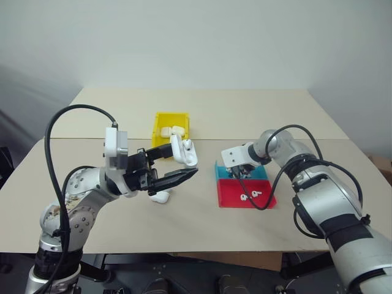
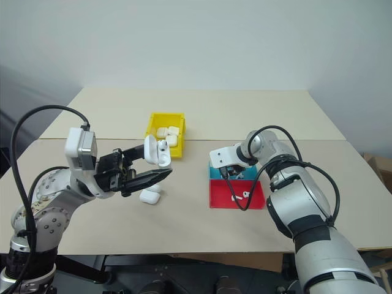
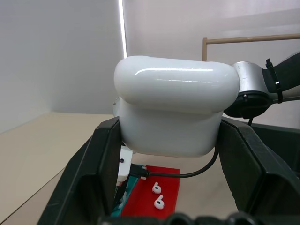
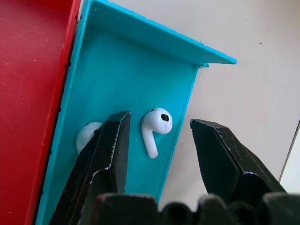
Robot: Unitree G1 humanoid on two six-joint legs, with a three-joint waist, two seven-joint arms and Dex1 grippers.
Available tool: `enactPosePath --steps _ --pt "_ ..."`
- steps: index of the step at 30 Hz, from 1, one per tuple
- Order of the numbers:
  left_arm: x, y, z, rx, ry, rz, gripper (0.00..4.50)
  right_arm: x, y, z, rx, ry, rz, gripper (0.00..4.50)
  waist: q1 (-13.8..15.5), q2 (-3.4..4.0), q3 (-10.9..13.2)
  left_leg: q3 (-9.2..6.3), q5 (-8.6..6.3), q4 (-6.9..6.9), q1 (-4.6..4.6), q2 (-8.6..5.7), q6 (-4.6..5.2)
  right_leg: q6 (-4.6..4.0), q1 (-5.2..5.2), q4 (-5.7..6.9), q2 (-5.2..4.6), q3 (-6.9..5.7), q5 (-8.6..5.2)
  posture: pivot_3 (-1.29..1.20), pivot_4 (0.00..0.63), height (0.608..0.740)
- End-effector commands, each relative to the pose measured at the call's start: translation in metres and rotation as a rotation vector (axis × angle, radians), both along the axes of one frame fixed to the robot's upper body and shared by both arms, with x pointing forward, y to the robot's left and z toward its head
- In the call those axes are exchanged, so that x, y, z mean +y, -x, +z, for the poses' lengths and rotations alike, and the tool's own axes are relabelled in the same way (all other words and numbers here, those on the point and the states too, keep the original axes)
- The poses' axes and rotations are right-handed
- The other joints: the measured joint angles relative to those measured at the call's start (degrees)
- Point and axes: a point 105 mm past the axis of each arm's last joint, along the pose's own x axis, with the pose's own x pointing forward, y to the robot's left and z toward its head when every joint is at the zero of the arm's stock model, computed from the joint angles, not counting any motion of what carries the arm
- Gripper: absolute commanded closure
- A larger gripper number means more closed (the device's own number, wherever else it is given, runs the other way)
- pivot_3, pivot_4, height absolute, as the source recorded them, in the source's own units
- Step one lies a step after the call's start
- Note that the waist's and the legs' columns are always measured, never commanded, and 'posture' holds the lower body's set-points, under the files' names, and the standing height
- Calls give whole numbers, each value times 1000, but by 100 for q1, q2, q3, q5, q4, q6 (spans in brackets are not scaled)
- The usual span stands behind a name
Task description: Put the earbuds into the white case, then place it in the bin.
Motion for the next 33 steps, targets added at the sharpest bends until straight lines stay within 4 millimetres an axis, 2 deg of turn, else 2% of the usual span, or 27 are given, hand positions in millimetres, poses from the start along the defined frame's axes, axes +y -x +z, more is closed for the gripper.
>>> enactPosePath --steps 1,4,7,10,17,31,33 --pt "1 8 9 -55 4 -4 1724 1 -1 2 -17 11 4 1978 0 0 0 0 0 0 2 0 0 0 2 0 0 0 0 0 150 740" --pt "1 8 9 -56 3 -2 1724 0 -2 1 -16 15 2 2604 -1 0 0 0 0 0 10 0 0 0 12 -2 0 0 0 0 150 740" --pt "1 9 9 -57 2 -1 1724 0 -1 0 -11 22 -2 3629 -3 0 0 0 0 1 11 0 0 0 13 -2 0 0 0 0 150 740" --pt "1 9 10 -58 0 1 1724 0 -1 -1 -7 25 -6 4375 -2 0 0 -3 0 0 26 1 0 0 32 -5 0 -3 -1 0 150 740" --pt "2 10 10 -55 -2 0 1724 3 -3 3 -4 -15 -23 4375 -4 1 0 -3 0 1 26 0 0 0 33 -4 0 -3 -1 0 150 740" --pt "-1 6 9 -49 2 -38 1724 5 -7 43 -38 -197 -43 4375 -1 0 0 -3 0 1 24 0 0 0 33 -6 0 -3 -1 0 150 740" --pt "-2 5 9 -48 1 -47 1724 5 -6 49 -37 -225 -36 4001 -1 0 0 -3 0 1 25 0 0 1 33 -6 0 -3 -1 0 150 740"
